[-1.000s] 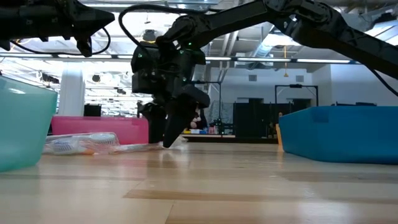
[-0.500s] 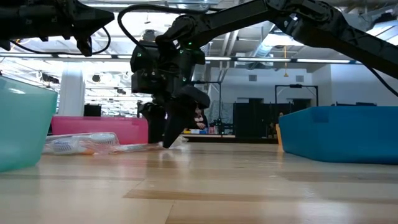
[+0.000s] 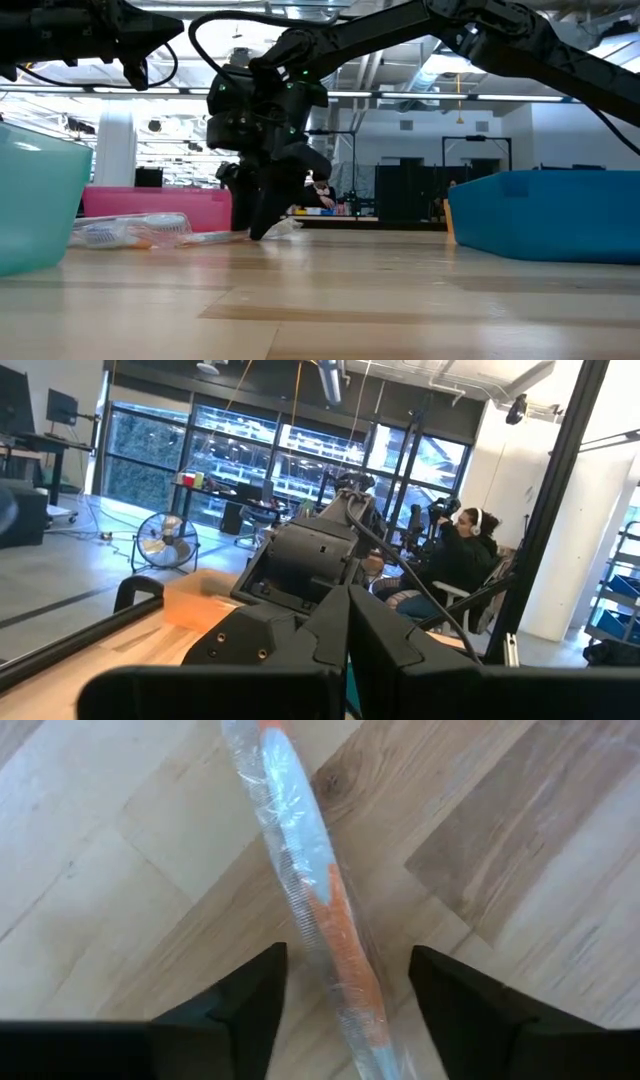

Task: Pick & Place Toothbrushes
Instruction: Put the orange toothbrush into the orange bin

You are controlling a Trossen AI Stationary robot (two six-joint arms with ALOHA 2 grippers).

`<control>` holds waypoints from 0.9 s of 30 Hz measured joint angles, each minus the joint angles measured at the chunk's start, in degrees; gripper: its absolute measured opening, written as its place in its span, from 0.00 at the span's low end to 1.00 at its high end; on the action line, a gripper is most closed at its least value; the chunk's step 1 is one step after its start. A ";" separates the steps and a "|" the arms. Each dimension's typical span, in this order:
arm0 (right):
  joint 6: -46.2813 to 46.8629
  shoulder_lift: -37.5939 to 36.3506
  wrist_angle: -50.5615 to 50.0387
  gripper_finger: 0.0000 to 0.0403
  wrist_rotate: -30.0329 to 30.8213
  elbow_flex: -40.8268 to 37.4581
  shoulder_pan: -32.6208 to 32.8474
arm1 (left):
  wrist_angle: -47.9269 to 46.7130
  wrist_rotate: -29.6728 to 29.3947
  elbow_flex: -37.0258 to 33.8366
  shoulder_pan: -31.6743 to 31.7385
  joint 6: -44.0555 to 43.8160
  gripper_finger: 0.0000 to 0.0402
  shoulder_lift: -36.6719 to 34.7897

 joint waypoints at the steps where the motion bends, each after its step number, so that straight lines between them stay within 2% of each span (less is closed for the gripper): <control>1: 0.00 0.02 -0.03 0.48 0.19 0.04 0.06 | 0.00 0.00 0.00 0.00 0.03 0.00 0.00; 8: -0.44 0.09 -1.41 0.17 2.90 0.11 0.33 | 0.04 0.00 0.00 0.00 0.05 0.00 0.00; 11: -0.41 -0.01 -2.73 0.06 3.00 -0.11 0.34 | 0.15 0.00 0.00 0.00 0.05 0.00 0.00; 18: 4.91 -0.28 -3.74 0.01 4.14 -0.99 0.51 | 0.48 0.00 0.00 0.00 0.05 0.00 -0.02; 27: 9.23 -0.17 -3.35 0.00 3.87 -0.46 -0.50 | 0.81 0.02 0.00 0.00 0.05 0.00 -0.02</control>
